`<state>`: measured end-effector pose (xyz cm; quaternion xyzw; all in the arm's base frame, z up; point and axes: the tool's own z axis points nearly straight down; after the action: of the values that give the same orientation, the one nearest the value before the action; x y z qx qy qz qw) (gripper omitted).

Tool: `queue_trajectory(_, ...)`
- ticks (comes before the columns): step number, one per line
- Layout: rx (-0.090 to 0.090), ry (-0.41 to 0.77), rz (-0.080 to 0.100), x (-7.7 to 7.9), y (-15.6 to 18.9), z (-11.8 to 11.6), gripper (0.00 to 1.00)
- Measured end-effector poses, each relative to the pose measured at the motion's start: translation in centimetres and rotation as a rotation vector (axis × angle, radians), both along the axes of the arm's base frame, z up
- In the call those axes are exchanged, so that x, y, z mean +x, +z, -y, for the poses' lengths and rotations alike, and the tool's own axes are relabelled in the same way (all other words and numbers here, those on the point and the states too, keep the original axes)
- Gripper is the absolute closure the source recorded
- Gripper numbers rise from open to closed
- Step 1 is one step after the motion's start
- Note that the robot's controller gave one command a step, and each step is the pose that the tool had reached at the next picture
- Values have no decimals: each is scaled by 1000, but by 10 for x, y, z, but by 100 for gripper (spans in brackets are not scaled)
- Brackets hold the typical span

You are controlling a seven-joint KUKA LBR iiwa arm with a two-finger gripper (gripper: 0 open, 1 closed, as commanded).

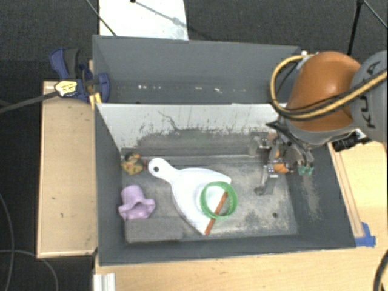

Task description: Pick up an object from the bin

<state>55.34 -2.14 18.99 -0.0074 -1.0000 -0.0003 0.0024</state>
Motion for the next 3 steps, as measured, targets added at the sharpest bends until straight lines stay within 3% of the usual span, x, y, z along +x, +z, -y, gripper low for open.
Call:
queue_trajectory(1, -1, 1, 8, 2, 5, 0, 0)
queue_trajectory(2, -1, 56, 14, 5, -57, -33, 0)
queue_trajectory(3, 0, 249, 4, -5, -86, -56, 0)
